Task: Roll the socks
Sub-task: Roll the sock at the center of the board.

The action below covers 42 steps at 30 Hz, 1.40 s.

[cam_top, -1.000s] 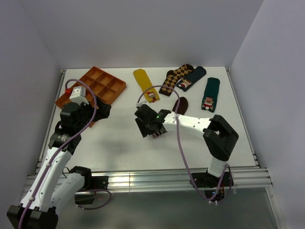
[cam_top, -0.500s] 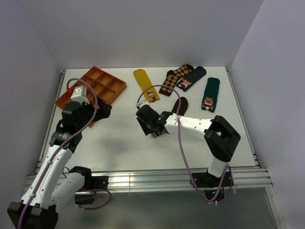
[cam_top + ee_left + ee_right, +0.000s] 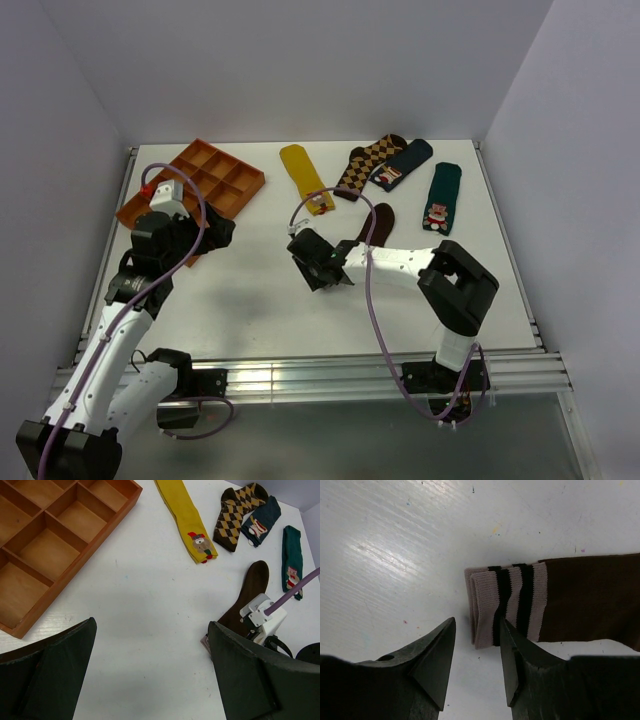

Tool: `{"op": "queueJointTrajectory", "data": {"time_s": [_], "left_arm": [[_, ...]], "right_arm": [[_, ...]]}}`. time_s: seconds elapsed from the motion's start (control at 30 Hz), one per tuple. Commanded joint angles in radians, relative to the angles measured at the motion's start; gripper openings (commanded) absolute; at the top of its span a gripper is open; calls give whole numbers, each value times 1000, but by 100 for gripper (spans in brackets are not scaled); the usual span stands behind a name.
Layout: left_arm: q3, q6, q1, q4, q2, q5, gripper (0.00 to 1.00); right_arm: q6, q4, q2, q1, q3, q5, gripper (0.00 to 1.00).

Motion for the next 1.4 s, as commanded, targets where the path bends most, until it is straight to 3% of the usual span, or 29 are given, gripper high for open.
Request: {"op": "queueJointTrajectory", "data": {"time_s": [0.0, 0.67, 0.93, 1.3, 1.37], "left_arm": [[1, 1, -3, 19, 0, 20, 100], [1, 1, -3, 13, 0, 20, 99], [1, 1, -3, 11, 0, 19, 99], [1, -13, -3, 11, 19, 40, 100], [4, -22, -3, 11, 26, 51, 99]], "right_arm": [[-15, 21, -13, 1, -6, 12, 48], [-26, 6, 87, 31, -8, 5, 46], [-1, -49, 121, 48, 0, 6, 36], [59, -49, 135, 59, 34, -66, 1], [63, -36, 131, 59, 38, -98, 1]]}}
